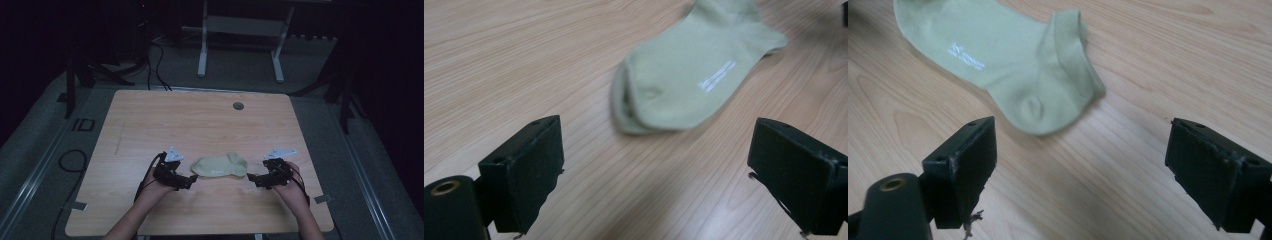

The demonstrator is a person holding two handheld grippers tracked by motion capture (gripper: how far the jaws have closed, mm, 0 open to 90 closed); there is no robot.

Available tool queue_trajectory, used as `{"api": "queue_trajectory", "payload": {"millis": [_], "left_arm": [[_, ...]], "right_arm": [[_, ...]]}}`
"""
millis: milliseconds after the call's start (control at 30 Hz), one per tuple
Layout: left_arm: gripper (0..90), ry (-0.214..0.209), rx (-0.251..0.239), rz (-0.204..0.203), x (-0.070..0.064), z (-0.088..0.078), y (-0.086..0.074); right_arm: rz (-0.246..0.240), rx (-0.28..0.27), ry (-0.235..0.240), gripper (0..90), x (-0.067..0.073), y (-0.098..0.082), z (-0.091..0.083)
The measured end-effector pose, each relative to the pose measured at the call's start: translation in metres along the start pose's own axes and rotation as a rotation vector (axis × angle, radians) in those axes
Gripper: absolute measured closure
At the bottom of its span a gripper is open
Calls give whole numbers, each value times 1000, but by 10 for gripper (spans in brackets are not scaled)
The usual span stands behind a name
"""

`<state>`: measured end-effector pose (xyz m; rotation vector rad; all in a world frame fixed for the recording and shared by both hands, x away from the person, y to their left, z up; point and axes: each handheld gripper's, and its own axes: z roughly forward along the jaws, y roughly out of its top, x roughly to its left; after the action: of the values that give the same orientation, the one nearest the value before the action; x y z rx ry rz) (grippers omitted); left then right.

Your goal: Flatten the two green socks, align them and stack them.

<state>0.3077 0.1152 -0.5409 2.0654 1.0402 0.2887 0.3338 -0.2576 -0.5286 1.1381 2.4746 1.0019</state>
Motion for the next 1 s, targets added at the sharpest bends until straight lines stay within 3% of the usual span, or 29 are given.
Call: {"api": "queue_trajectory", "payload": {"millis": [433,600,767,900,933,1000], "left_arm": [[80,68,3,-39,19,-26,-38],[81,79,-6,-56,24,-37,-51],[80,106,-6,-63,27,-50,-64],[80,104,-10,-65,30,-55,-69],[80,119,-12,-87,36,-63,-76],[80,128,-16,-91,37,-66,-78]], "right_arm": [[60,-7,-62,128,-20,-31,-16],[44,-3,-96,124,-22,-43,-19],[78,-31,-97,124,-26,-55,-24],[86,-22,-111,123,-28,-63,-26],[98,-33,-118,123,-29,-68,-28],[102,-41,-123,123,-29,-71,-29]]}}
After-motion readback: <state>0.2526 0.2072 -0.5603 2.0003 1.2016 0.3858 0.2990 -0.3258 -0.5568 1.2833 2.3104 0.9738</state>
